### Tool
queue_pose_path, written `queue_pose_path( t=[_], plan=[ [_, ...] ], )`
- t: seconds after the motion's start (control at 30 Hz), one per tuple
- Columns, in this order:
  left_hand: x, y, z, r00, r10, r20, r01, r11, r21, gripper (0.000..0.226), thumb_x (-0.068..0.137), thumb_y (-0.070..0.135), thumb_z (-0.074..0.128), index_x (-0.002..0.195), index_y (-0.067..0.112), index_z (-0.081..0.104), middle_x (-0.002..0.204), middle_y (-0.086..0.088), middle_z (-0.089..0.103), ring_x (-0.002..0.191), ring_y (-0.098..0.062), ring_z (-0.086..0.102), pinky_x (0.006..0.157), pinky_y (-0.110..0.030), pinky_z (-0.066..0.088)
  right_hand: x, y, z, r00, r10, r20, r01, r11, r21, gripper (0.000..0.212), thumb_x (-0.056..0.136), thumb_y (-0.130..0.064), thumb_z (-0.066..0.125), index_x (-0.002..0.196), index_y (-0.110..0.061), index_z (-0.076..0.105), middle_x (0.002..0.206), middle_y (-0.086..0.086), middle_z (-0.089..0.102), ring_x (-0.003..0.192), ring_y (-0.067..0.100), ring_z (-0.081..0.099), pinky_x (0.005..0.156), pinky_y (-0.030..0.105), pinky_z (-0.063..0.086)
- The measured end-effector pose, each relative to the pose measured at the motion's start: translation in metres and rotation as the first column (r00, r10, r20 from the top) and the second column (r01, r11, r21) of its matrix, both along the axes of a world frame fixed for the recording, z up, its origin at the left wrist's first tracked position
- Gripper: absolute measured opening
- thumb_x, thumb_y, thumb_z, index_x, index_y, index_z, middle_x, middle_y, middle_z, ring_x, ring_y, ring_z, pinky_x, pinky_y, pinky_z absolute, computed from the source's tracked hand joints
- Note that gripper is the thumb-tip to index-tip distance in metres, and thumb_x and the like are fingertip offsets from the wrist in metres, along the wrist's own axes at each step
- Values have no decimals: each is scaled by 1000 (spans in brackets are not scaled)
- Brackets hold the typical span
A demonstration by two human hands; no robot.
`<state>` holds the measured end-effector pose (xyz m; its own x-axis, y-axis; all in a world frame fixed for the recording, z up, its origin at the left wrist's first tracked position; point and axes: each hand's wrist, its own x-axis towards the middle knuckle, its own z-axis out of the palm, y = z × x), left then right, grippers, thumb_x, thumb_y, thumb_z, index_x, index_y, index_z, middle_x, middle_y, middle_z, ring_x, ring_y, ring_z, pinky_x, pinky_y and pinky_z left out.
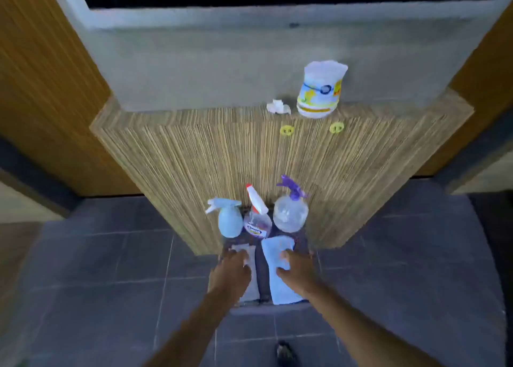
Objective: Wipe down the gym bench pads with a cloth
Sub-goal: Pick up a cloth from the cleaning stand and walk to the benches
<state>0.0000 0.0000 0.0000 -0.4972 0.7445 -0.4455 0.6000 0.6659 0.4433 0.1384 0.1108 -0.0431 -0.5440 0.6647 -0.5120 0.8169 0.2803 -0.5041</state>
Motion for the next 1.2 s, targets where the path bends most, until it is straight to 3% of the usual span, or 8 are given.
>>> queue_pose_path(
  t=[0.13,0.27,0.33,0.43,0.6,0.73,0.87,1.2],
  plan=[
    [0,17,-70,998,52,-34,-53,998,-45,37,93,15,46,129,19,52,139,-1,46,134,-26,40,100,-40,42,-5,7,-62,996,63,62,-67,995,68,54,93,-34,56,143,-18,41,151,7,38,138,29,35,111,38,30],
    [2,24,-124,986,-55,-155,47,997,-56,53,97,21,47,148,18,34,158,-1,26,148,-23,18,119,-42,22,-14,8,-98,998,60,15,-61,979,193,65,96,-35,54,152,-20,25,162,11,12,147,34,16,117,45,21],
    [-1,29,-143,977,-101,-190,95,995,-38,55,94,19,51,147,13,38,157,-6,30,147,-29,24,117,-48,26,-21,8,-118,997,83,1,-81,968,236,69,95,-35,56,153,-20,23,162,13,10,147,36,14,117,47,20],
    [-6,28,-181,949,-145,-280,153,988,7,51,92,24,45,141,7,48,148,-14,44,138,-37,40,109,-55,36,-25,2,-148,998,65,18,-67,942,329,73,92,-40,58,153,-20,23,161,17,15,144,43,21,113,54,27],
    [-12,18,-218,936,-153,-317,179,983,52,57,100,34,32,153,12,28,161,-7,22,150,-26,14,120,-49,16,-25,-6,-177,998,-38,50,8,865,502,63,97,-56,36,153,-27,28,162,8,20,140,45,31,109,54,34],
    [-9,16,-229,937,-122,-327,160,983,91,58,101,37,28,155,16,21,163,-4,13,151,-22,6,122,-45,6,-29,-9,-183,992,-107,62,55,831,553,67,95,-65,35,153,-30,29,162,4,22,140,38,34,106,50,34],
    [-5,18,-236,927,-94,-362,134,987,87,59,100,36,27,155,16,19,163,-4,13,151,-22,7,122,-46,7,-31,-10,-185,989,-133,59,71,796,601,59,100,-57,36,152,-30,30,161,4,25,130,35,43,97,48,39],
    [-5,17,-236,921,-80,-382,127,987,99,60,101,37,26,156,18,13,164,-3,8,152,-20,0,123,-45,4,-31,-11,-189,993,-112,33,67,781,620,55,99,-32,47,152,-26,32,161,3,25,118,33,46,93,42,42]
  ],
)
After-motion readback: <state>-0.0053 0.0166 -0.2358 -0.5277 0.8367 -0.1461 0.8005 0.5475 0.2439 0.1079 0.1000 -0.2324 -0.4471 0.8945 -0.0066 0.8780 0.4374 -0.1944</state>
